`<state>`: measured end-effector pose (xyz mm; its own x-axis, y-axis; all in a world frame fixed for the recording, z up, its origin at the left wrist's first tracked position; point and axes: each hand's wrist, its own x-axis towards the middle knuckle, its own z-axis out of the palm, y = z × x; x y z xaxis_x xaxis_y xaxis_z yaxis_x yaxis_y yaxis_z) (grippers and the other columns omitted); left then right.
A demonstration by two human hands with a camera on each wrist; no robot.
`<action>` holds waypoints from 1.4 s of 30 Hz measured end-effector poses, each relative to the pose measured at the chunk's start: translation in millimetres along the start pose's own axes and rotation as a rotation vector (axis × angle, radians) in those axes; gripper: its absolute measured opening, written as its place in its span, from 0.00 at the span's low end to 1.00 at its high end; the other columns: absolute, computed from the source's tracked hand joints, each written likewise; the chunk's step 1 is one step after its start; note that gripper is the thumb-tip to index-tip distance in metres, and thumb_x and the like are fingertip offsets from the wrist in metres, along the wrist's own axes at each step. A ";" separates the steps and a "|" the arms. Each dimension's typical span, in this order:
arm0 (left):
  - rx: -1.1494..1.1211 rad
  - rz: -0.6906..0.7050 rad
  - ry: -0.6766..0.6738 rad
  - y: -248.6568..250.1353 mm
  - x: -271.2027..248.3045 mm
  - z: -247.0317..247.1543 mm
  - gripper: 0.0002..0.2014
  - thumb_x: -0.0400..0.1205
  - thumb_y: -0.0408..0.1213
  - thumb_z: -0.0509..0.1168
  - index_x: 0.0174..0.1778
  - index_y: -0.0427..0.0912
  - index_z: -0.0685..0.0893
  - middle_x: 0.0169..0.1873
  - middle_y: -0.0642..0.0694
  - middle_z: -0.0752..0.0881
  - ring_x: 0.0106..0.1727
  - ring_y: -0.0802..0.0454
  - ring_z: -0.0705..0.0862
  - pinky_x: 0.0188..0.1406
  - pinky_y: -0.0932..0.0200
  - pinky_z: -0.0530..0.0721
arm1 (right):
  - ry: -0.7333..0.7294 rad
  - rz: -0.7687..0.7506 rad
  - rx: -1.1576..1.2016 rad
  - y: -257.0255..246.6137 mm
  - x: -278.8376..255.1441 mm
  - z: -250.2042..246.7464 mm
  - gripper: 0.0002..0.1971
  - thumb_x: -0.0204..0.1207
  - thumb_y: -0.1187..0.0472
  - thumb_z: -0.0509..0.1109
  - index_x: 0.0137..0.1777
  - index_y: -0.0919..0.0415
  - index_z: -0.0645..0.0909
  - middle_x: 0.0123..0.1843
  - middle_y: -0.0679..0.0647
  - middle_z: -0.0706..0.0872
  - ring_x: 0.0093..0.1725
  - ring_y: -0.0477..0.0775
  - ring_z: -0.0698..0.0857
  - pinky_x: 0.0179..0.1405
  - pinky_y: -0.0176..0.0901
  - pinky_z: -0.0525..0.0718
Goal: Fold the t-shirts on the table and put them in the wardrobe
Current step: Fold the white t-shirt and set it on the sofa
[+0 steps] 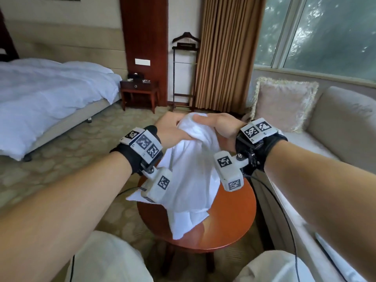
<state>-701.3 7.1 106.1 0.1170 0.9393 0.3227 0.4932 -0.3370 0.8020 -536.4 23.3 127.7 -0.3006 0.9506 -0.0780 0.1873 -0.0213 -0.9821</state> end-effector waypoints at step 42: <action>-0.788 -0.130 0.103 16.3 12.8 -9.6 0.18 0.72 0.26 0.76 0.58 0.32 0.84 0.45 0.42 0.91 0.47 0.47 0.91 0.47 0.53 0.88 | -0.016 0.182 -0.138 75.5 8.1 -13.0 0.51 0.51 0.76 0.77 0.78 0.49 0.70 0.71 0.60 0.80 0.69 0.60 0.79 0.58 0.51 0.82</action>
<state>-700.1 13.0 128.1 0.0017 0.9764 0.2160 -0.2606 -0.2081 0.9428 -512.5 33.3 55.1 -0.2648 0.9298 -0.2555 0.3653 -0.1484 -0.9190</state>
